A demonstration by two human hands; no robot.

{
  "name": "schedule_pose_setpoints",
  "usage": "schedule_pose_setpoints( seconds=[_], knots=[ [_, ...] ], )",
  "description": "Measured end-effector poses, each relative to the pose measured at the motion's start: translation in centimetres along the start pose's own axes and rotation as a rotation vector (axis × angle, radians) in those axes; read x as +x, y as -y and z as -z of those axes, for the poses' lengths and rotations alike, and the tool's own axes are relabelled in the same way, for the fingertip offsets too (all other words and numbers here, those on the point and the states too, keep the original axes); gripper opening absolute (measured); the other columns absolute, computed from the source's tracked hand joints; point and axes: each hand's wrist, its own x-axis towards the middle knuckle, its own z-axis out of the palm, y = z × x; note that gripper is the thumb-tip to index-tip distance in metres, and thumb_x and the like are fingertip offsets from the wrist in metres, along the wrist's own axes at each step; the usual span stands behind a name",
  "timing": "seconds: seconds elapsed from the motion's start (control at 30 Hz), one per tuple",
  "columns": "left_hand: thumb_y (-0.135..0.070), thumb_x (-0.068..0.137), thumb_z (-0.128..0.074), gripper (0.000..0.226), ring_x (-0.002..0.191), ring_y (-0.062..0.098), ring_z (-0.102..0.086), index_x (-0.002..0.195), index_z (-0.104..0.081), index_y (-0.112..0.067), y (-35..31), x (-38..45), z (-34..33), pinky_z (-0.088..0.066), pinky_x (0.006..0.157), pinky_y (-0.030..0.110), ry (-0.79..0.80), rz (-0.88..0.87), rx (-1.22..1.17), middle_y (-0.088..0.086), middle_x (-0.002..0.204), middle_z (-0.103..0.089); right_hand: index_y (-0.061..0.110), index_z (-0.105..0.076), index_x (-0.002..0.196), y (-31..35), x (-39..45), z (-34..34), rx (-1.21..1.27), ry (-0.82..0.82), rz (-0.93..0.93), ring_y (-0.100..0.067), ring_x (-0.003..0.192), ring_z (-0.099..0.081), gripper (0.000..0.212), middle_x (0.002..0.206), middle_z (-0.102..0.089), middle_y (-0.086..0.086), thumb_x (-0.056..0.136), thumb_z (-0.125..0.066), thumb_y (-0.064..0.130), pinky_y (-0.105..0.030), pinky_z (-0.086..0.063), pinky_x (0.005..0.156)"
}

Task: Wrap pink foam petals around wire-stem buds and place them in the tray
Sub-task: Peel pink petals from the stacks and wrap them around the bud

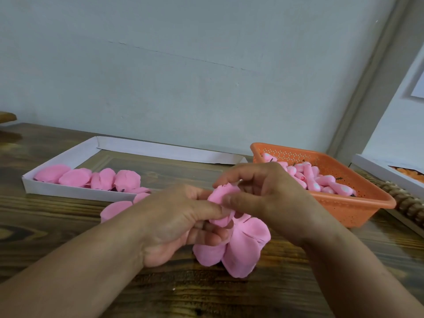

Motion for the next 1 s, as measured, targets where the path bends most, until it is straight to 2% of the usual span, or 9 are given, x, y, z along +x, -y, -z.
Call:
schedule_pose_setpoints(
  seconds=[0.1, 0.23, 0.33, 0.43, 0.53, 0.67, 0.8, 0.87, 1.0],
  knots=[
    [0.002, 0.084, -0.062, 0.011, 0.051, 0.012, -0.061, 0.092, -0.069, 0.006, 0.1, 0.1, 0.0, -0.050, 0.046, 0.017, 0.010, 0.002, -0.015, 0.017, 0.077, -0.068, 0.014, -0.067, 0.080, -0.3, 0.2, -0.1, 0.026, -0.028, -0.003, -0.044, 0.072, -0.064, 0.016, 0.076, -0.067, -0.025, 0.082, -0.066, -0.002, -0.055, -0.052, 0.069],
    [0.012, 0.083, -0.052, 0.019, 0.054, 0.014, -0.063, 0.096, -0.066, 0.013, -0.2, 0.1, 0.4, -0.053, 0.049, 0.018, 0.109, 0.042, -0.117, 0.020, 0.081, -0.068, 0.011, -0.066, 0.078, -0.9, 0.3, 0.3, 0.102, -0.047, -0.020, -0.033, 0.061, -0.061, 0.008, 0.071, -0.065, -0.027, 0.077, -0.067, 0.003, -0.051, -0.050, 0.067],
    [0.010, 0.066, -0.052, 0.036, 0.060, 0.016, -0.067, 0.099, -0.065, 0.016, -0.5, 0.0, 0.8, -0.057, 0.055, 0.020, 0.166, 0.046, -0.208, 0.022, 0.087, -0.070, 0.007, -0.064, 0.079, -1.3, 0.4, 0.6, 0.152, -0.083, -0.017, -0.029, 0.058, -0.059, 0.008, 0.070, -0.065, -0.030, 0.072, -0.067, 0.007, -0.044, -0.049, 0.063],
    [0.000, 0.055, -0.053, 0.040, 0.065, 0.017, -0.070, 0.091, -0.069, 0.011, -0.7, -0.1, 0.8, -0.058, 0.061, 0.021, 0.174, 0.029, -0.248, 0.020, 0.086, -0.072, 0.009, -0.063, 0.080, -1.4, 0.4, 0.7, 0.187, -0.092, 0.007, -0.028, 0.056, -0.059, 0.011, 0.068, -0.065, -0.024, 0.069, -0.065, 0.009, -0.039, -0.049, 0.060],
    [0.001, 0.058, -0.051, 0.035, 0.068, 0.020, -0.072, 0.083, -0.073, 0.007, -0.6, 0.1, 0.7, -0.059, 0.063, 0.023, 0.178, 0.015, -0.278, 0.020, 0.086, -0.072, 0.014, -0.060, 0.082, -1.4, 0.5, 0.7, 0.184, -0.106, 0.057, -0.031, 0.056, -0.058, 0.016, 0.077, -0.061, -0.014, 0.069, -0.064, 0.005, -0.041, -0.049, 0.057],
    [-0.003, 0.061, -0.051, 0.027, 0.066, 0.022, -0.072, 0.072, -0.076, 0.001, -0.4, 0.2, 0.6, -0.059, 0.058, 0.023, 0.159, 0.001, -0.283, 0.021, 0.083, -0.072, 0.012, -0.053, 0.085, -1.5, 0.5, 0.6, 0.163, -0.122, 0.099, -0.035, 0.058, -0.056, 0.019, 0.083, -0.055, -0.012, 0.070, -0.063, 0.005, -0.041, -0.048, 0.056],
    [-0.008, 0.060, -0.058, 0.027, 0.065, 0.021, -0.072, 0.078, -0.075, 0.003, -0.4, 0.1, 0.4, -0.057, 0.053, 0.021, 0.127, -0.004, -0.265, 0.021, 0.082, -0.072, 0.012, -0.052, 0.084, -1.2, 0.3, 0.6, 0.157, -0.116, 0.135, -0.043, 0.058, -0.055, 0.018, 0.082, -0.054, -0.022, 0.072, -0.062, 0.004, -0.037, -0.050, 0.055],
    [-0.011, 0.059, -0.062, 0.030, 0.064, 0.020, -0.072, 0.082, -0.074, 0.003, -0.5, 0.0, 0.4, -0.056, 0.052, 0.020, 0.117, -0.008, -0.247, 0.020, 0.082, -0.073, 0.015, -0.054, 0.086, -1.0, 0.2, 0.7, 0.151, -0.096, 0.156, -0.045, 0.060, -0.053, 0.019, 0.085, -0.053, -0.018, 0.073, -0.062, 0.003, -0.036, -0.051, 0.056],
    [-0.012, 0.057, -0.068, 0.028, 0.062, 0.017, -0.070, 0.080, -0.077, 0.001, -0.6, 0.0, 0.4, -0.054, 0.050, 0.019, 0.108, -0.008, -0.218, 0.020, 0.082, -0.072, 0.019, -0.056, 0.092, -0.5, -0.1, 0.8, 0.072, -0.045, 0.213, -0.046, 0.066, -0.051, 0.022, 0.089, -0.057, -0.004, 0.077, -0.059, 0.004, -0.052, -0.048, 0.058]
  ],
)
